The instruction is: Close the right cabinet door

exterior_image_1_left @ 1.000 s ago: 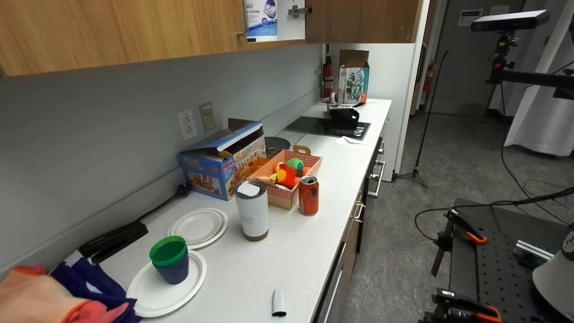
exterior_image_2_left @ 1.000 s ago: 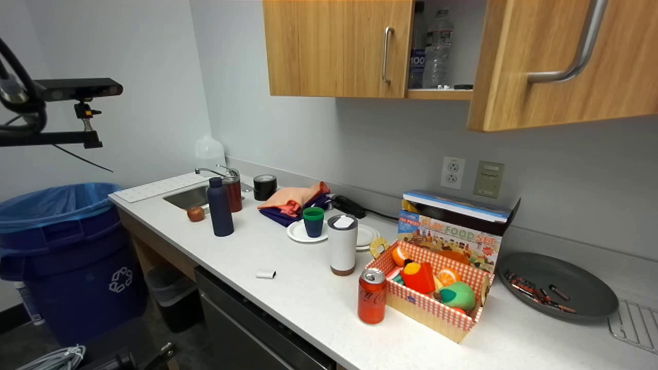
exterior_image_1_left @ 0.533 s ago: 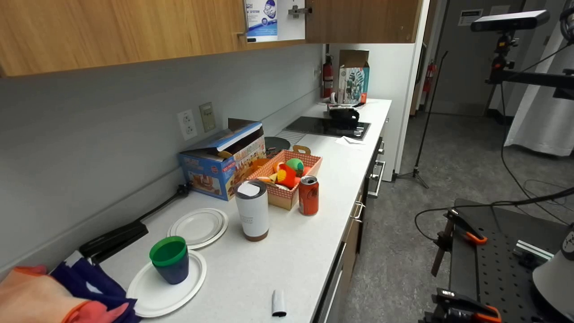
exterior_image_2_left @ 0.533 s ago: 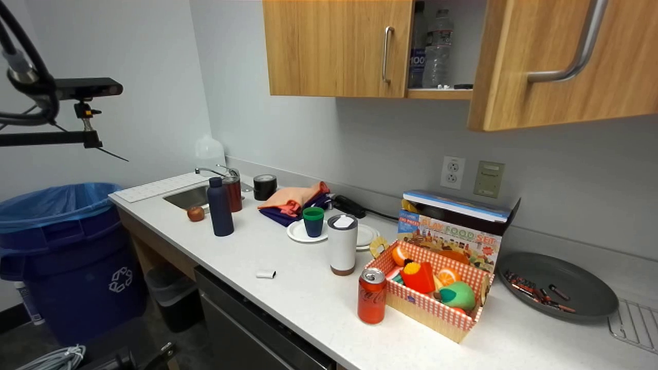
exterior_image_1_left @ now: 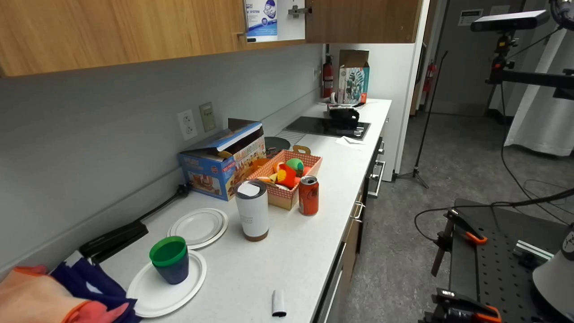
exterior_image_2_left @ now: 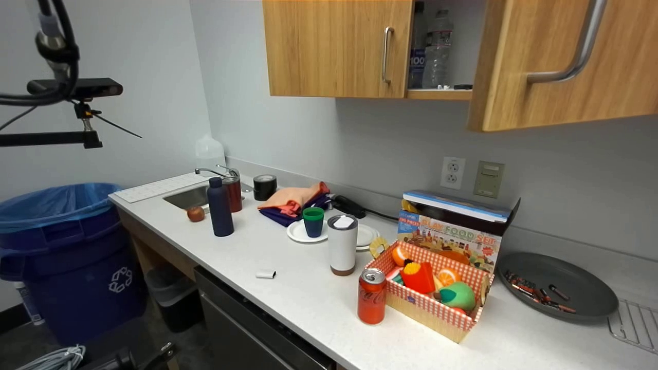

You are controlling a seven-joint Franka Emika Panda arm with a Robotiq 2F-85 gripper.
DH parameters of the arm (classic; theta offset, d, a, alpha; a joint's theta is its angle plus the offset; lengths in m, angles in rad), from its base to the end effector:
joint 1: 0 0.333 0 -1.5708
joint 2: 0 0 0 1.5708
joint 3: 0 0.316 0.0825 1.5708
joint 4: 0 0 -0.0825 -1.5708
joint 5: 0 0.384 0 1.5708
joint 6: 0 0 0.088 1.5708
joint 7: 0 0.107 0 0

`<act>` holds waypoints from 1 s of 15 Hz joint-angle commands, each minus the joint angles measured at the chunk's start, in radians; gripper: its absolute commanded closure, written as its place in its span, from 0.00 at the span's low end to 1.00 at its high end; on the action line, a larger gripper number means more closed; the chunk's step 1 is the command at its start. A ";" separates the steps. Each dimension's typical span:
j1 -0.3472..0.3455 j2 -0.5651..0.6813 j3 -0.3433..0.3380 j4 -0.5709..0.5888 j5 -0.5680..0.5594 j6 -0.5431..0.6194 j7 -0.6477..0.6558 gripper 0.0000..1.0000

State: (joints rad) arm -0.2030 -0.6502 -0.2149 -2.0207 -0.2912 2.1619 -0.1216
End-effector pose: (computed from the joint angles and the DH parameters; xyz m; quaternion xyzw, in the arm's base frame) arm 0.3256 -0.2019 0.7714 0.9155 -0.1120 0.3455 0.1729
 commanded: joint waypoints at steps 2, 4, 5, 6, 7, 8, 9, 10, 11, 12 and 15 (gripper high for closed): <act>0.066 0.076 -0.059 0.126 0.057 -0.063 -0.183 0.00; 0.096 0.076 -0.070 0.139 0.084 -0.092 -0.250 0.00; 0.110 0.074 -0.071 0.140 0.096 -0.104 -0.276 0.00; 0.125 0.071 -0.069 0.141 0.105 -0.116 -0.302 0.00; 0.143 0.070 -0.069 0.144 0.118 -0.133 -0.331 0.00; 0.159 0.069 -0.068 0.146 0.128 -0.144 -0.354 0.00; 0.173 0.069 -0.065 0.148 0.134 -0.150 -0.376 0.00; 0.189 0.073 -0.064 0.153 0.143 -0.156 -0.394 0.00; 0.204 0.077 -0.064 0.157 0.150 -0.159 -0.409 0.00; 0.217 0.084 -0.064 0.163 0.154 -0.159 -0.420 0.00; 0.240 0.122 -0.059 0.189 0.162 -0.157 -0.448 0.00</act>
State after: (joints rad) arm 0.0070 -0.5916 -0.2627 -1.9028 -0.1662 2.0195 -0.5072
